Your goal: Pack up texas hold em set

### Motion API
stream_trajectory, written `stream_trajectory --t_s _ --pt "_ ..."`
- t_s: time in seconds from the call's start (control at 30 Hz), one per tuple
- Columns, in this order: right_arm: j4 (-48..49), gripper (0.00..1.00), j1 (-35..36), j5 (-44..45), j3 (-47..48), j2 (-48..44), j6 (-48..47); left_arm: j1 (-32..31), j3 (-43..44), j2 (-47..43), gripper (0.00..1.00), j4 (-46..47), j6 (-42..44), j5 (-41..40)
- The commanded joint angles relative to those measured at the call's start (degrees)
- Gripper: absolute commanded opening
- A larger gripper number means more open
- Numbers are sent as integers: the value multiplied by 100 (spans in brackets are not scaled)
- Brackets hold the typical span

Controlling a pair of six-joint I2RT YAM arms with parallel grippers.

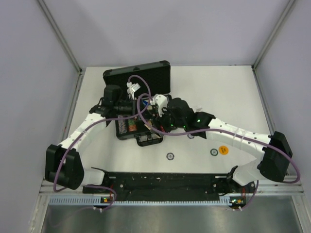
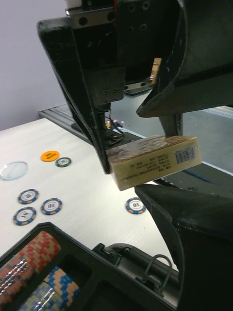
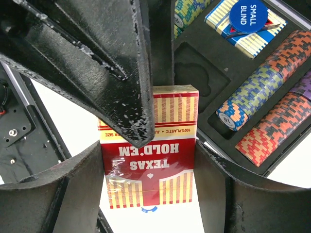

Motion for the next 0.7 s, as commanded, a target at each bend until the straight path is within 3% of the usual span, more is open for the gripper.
stream_trajectory --t_s 0.0,0.07,0.37,0.53,0.67 --pt "478 49 96 62 337 -33 -137 21 576 24 61 -1279 1248 101" --pt "512 49 114 71 293 -59 -155 38 735 24 61 -1847 1551 -75" --pt "680 49 140 18 223 -33 -172 21 542 94 46 -1602 1252 241" --pt "697 49 140 -26 205 37 -216 21 613 182 29 -1540 1138 267" --pt "680 52 149 10 214 73 -190 21 630 235 9 -1514 1094 294"
